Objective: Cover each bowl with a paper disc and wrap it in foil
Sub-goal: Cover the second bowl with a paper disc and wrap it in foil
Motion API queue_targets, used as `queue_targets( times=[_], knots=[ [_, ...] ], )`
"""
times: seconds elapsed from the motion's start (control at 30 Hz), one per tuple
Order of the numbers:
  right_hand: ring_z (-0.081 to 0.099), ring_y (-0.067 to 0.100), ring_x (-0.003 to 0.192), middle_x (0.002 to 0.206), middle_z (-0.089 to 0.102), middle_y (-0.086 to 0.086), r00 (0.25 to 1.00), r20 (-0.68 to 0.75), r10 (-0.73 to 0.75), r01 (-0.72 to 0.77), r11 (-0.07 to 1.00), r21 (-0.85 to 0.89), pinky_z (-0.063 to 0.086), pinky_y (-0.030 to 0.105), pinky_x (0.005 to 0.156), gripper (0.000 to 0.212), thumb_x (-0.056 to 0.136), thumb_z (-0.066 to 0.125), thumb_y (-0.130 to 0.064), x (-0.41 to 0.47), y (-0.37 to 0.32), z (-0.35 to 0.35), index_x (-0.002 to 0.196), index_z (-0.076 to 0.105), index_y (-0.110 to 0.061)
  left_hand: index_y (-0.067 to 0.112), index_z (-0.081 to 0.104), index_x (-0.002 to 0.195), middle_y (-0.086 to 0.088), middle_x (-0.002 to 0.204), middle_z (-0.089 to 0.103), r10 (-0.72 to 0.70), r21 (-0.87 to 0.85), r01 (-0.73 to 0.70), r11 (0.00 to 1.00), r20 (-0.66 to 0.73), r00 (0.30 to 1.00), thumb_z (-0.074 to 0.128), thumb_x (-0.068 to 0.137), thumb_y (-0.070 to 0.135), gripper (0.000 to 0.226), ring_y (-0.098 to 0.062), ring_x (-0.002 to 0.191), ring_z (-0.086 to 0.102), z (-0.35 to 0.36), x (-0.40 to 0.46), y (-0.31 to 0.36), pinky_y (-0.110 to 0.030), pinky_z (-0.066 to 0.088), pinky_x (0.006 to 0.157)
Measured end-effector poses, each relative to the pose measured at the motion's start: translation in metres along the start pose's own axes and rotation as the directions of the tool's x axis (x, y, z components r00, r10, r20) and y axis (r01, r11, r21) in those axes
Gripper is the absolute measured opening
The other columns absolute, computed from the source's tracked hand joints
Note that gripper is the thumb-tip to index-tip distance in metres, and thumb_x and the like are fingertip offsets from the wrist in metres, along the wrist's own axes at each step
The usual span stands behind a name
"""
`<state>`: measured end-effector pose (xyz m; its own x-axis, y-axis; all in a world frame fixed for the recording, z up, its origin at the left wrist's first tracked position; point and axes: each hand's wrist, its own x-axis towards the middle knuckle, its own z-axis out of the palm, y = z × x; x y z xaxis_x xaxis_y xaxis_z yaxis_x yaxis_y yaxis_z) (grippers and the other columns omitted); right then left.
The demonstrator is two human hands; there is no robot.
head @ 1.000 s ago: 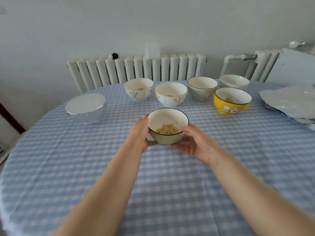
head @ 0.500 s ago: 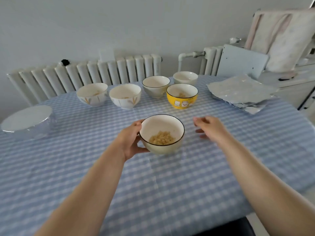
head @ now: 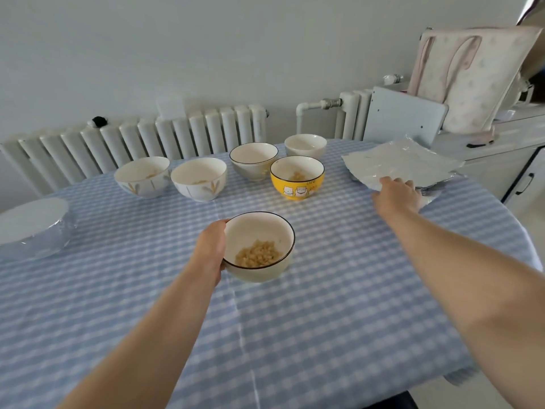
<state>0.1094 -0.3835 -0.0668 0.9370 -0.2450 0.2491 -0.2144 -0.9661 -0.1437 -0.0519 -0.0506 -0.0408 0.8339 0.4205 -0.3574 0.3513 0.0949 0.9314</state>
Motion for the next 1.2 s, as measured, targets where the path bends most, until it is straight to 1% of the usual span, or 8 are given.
queue_targets(
  times=[0.27,0.53,0.7,0.87,0.93,1.0,1.07,1.2],
  knots=[
    [0.042,0.034,0.121,0.132,0.044,0.014,0.998,0.041,-0.038,0.041,0.995,-0.095,0.040,0.040,0.087,0.033,0.099,0.046,-0.017,0.017,0.001,0.005,0.130,0.057,-0.014,0.027,0.069,0.106,-0.004,0.091,0.066,-0.001,0.048,0.000,0.999,0.035,0.999,0.038,0.097,0.026,0.033,-0.023,0.073,0.058,-0.003,0.002,-0.003,-0.030,0.045,0.055],
    [0.045,0.034,0.115,0.123,0.054,0.010,0.952,-0.274,0.138,-0.028,0.928,0.372,0.034,0.041,0.094,0.037,0.102,0.043,-0.034,0.000,-0.019,0.005,0.111,0.071,-0.011,0.029,0.065,0.113,-0.004,0.098,0.066,0.048,0.120,-0.058,0.991,0.080,0.996,0.034,0.099,0.027,0.034,-0.024,0.079,0.060,-0.004,0.009,-0.003,-0.032,0.046,0.059],
    [0.053,0.027,0.113,0.117,0.066,0.002,0.837,-0.518,0.176,0.216,0.764,0.608,0.028,0.033,0.094,0.030,0.097,0.050,-0.033,-0.034,-0.053,-0.023,0.102,0.069,-0.010,0.027,0.069,0.104,-0.003,0.092,0.067,0.052,0.103,-0.062,0.993,0.101,0.994,0.038,0.099,0.027,0.032,-0.024,0.079,0.059,-0.004,0.008,-0.002,-0.034,0.044,0.064],
    [0.061,0.012,0.098,0.106,0.070,-0.004,0.734,-0.668,-0.119,0.631,0.483,0.607,0.048,0.028,0.089,0.027,0.100,0.052,-0.026,-0.123,-0.107,-0.058,0.101,0.070,-0.007,0.017,0.071,0.109,-0.012,0.102,0.069,0.019,0.093,-0.036,0.995,0.176,0.984,0.044,0.101,0.030,0.031,-0.027,0.086,0.061,-0.015,0.009,0.003,-0.036,0.046,0.069],
    [0.066,0.008,0.098,0.110,0.071,-0.007,0.609,-0.730,-0.309,0.778,0.411,0.475,0.050,0.017,0.082,0.021,0.098,0.057,-0.021,-0.161,-0.124,-0.063,0.101,0.073,-0.008,0.008,0.067,0.119,-0.011,0.109,0.069,0.020,0.078,-0.041,0.996,0.246,0.969,0.032,0.106,0.047,0.054,-0.029,0.096,0.064,-0.023,0.005,0.006,-0.038,0.053,0.082],
    [0.071,0.012,0.095,0.106,0.075,-0.006,0.460,-0.749,-0.478,0.879,0.364,0.308,0.058,0.026,0.071,0.013,0.094,0.065,-0.015,-0.190,-0.137,-0.058,0.100,0.075,-0.012,0.000,0.061,0.126,-0.019,0.124,0.066,0.091,0.049,-0.109,0.993,0.278,0.956,0.014,0.102,0.062,0.082,-0.035,0.119,0.059,-0.039,-0.003,0.009,-0.043,0.043,0.105],
    [0.072,0.017,0.087,0.096,0.075,-0.005,0.397,-0.708,-0.584,0.908,0.363,0.210,0.057,0.032,0.055,0.012,0.088,0.067,-0.012,-0.210,-0.146,-0.050,0.096,0.076,-0.015,-0.012,0.041,0.139,-0.030,0.145,0.044,0.086,-0.081,-0.068,0.994,0.244,0.966,0.003,0.105,0.051,0.081,-0.044,0.133,0.041,-0.052,-0.006,0.016,-0.036,0.037,0.102],
    [0.070,0.018,0.081,0.088,0.073,-0.003,0.356,-0.630,-0.691,0.933,0.305,0.193,0.054,0.034,0.053,0.012,0.092,0.062,-0.020,-0.239,-0.155,-0.040,0.094,0.074,-0.016,0.016,0.060,0.131,-0.010,0.128,0.066,0.190,-0.230,-0.120,0.966,0.316,0.930,0.014,0.094,0.073,0.082,-0.026,0.117,0.063,-0.067,-0.003,0.027,-0.044,0.046,0.102]
  ],
)
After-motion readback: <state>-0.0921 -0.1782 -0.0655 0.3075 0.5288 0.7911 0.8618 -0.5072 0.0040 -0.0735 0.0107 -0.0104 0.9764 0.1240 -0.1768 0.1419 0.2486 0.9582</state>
